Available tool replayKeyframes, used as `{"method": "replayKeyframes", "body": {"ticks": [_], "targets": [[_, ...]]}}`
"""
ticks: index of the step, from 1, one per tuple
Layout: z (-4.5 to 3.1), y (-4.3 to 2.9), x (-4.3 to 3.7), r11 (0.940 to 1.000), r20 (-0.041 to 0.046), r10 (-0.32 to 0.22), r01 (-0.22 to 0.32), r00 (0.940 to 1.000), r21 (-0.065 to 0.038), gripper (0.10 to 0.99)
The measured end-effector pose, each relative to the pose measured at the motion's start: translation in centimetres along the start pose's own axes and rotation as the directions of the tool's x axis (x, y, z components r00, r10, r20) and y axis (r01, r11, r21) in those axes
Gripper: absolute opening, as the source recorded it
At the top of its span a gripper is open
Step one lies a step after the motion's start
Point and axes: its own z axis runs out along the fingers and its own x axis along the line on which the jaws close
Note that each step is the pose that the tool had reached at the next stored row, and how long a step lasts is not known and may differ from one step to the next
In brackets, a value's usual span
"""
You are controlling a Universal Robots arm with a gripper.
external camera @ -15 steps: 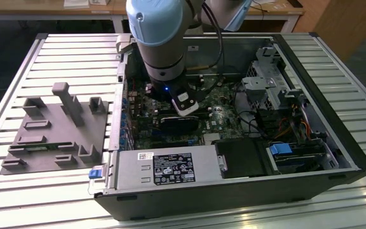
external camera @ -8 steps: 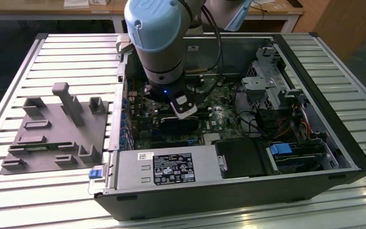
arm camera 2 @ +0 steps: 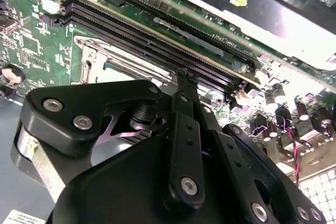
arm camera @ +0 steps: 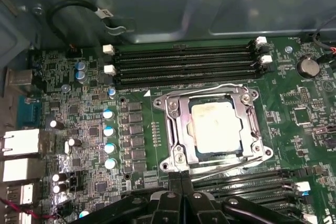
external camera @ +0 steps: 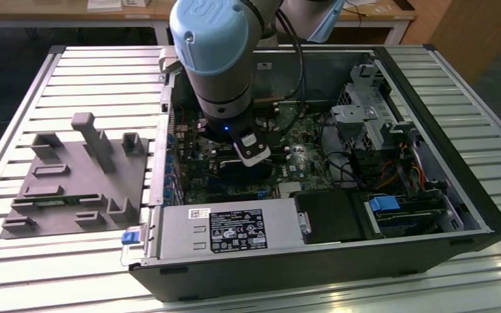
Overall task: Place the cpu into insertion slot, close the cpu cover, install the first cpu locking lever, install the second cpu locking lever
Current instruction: 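Install the second cpu locking lever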
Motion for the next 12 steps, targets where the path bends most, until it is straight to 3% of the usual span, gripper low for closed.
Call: {"method": "replayKeyframes", "body": {"ticks": [3, 8, 12], "targets": [[-0.01, -0.08, 0.03, 0.9999, -0.001, 0.002, -0.002, 1.0, -0.011, 0.102], [0.13, -0.33, 0.23, 0.9988, -0.0039, 0.006, -0.006, 1.0, -0.048, 0.102], [0.45, -0.49, 0.36, 0.9982, -0.0042, 0.007, -0.007, 1.0, -0.06, 0.102]]}}
